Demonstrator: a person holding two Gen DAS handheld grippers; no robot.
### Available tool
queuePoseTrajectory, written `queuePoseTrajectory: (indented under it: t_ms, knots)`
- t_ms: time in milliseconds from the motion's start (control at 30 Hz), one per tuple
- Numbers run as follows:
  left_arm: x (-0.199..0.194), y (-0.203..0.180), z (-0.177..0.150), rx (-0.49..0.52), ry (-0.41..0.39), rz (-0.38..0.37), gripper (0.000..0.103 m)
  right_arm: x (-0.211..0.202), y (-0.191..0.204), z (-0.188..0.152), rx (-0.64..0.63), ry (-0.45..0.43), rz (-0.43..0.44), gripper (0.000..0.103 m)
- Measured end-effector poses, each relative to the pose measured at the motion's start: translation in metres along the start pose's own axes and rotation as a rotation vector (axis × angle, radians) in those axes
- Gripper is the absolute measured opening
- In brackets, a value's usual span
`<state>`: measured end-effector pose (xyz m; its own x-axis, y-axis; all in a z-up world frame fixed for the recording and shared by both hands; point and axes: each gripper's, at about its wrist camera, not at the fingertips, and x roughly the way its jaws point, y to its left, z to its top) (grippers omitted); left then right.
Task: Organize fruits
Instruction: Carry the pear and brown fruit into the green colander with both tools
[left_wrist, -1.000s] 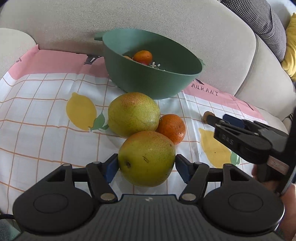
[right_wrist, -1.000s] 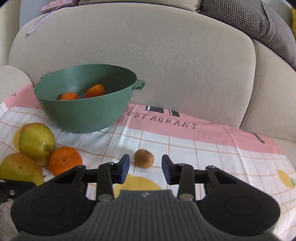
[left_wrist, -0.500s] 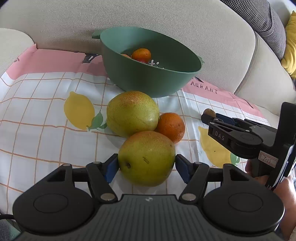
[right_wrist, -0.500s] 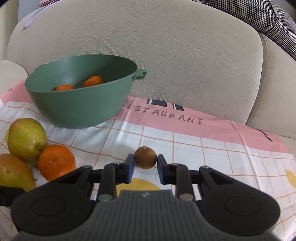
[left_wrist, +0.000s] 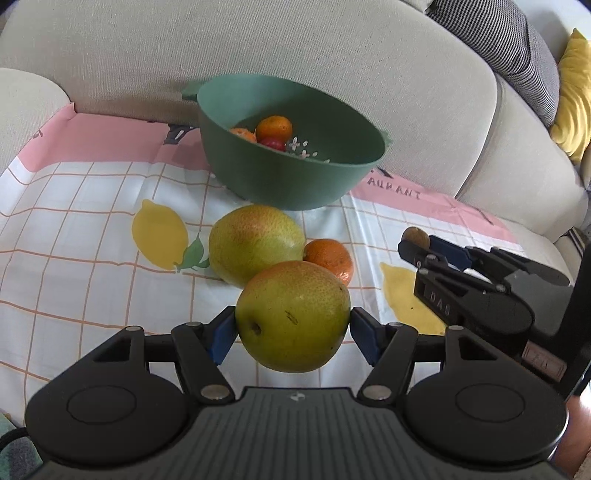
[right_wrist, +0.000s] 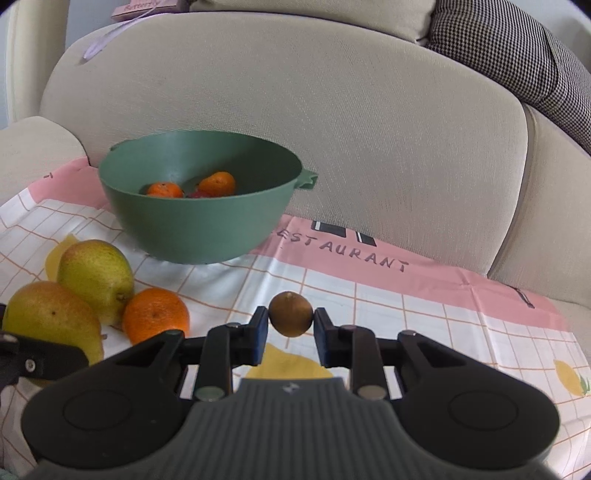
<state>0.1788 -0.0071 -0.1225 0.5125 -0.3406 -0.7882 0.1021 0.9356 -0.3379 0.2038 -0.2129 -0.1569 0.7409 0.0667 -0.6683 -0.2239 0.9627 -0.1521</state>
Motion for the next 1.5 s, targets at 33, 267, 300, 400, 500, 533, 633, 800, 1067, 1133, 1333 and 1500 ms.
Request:
queuePoseTrajectory:
  t_ms: [33, 267, 300, 400, 500, 533, 633, 800, 1067, 1133, 1333, 1500]
  knots:
    - [-0.003, 0.000, 0.000, -0.002, -0.006, -0.005, 0.076, -0.003, 0.001, 0.000, -0.006, -0.005, 0.001, 0.023]
    - [-0.022, -0.003, 0.009, -0.017, -0.065, -0.026, 0.076, -0.025, 0.011, 0.006, -0.057, -0.039, 0.013, 0.023]
    - [-0.025, -0.003, 0.011, -0.023, -0.075, -0.028, 0.076, -0.028, 0.013, 0.008, -0.064, -0.046, 0.016, 0.023]
    - [-0.033, -0.002, 0.021, -0.038, -0.102, -0.028, 0.076, -0.036, 0.016, 0.014, -0.086, -0.065, 0.024, 0.023]
    - [-0.040, -0.003, 0.032, -0.043, -0.130, -0.034, 0.076, -0.043, 0.018, 0.025, -0.101, -0.087, 0.032, 0.023]
    - [-0.042, -0.004, 0.036, -0.038, -0.138, -0.034, 0.076, -0.045, 0.018, 0.029, -0.105, -0.094, 0.035, 0.023]
    - [-0.046, -0.009, 0.051, -0.016, -0.150, -0.018, 0.076, -0.052, 0.018, 0.044, -0.117, -0.121, 0.045, 0.023]
    - [-0.048, -0.014, 0.075, 0.033, -0.140, 0.019, 0.076, -0.055, 0.017, 0.068, -0.143, -0.158, 0.060, 0.023]
    - [-0.041, -0.013, 0.105, 0.106, -0.147, 0.051, 0.076, -0.041, 0.018, 0.101, -0.183, -0.163, 0.088, 0.023]
    - [-0.037, -0.013, 0.112, 0.119, -0.141, 0.057, 0.076, -0.035, 0.019, 0.108, -0.194, -0.148, 0.100, 0.023]
    - [-0.018, -0.009, 0.132, 0.143, -0.107, 0.048, 0.076, -0.011, 0.023, 0.124, -0.242, -0.096, 0.131, 0.023]
    - [0.002, -0.005, 0.143, 0.170, -0.068, 0.043, 0.076, 0.016, 0.024, 0.133, -0.283, -0.039, 0.155, 0.023]
